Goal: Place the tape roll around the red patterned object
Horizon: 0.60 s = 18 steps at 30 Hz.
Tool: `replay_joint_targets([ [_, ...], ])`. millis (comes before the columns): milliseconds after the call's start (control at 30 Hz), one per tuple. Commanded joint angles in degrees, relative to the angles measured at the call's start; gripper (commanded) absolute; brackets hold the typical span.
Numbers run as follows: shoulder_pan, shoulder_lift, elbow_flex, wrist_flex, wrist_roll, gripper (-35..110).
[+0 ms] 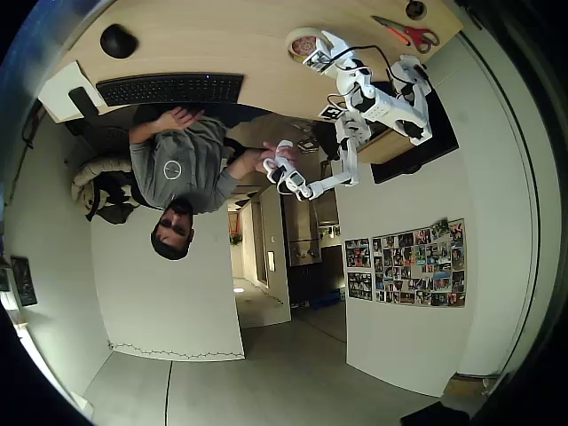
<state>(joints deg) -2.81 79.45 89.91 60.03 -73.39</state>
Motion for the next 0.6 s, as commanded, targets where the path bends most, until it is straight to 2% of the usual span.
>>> replay_joint_targets([
  [0, -1.14, -0.26, -6.24, 3.96, -1.05, 18],
  [200, -1.41, -2.64, -13.01, 9.23, -2.72, 24],
  [333, 0.44, -3.6, -23.38, 19.25, -7.38, 29],
  [433, 2.46, -0.88, -29.09, 25.93, -10.2, 30],
  [567, 4.75, 6.06, -27.51, 28.48, -12.3, 29],
])
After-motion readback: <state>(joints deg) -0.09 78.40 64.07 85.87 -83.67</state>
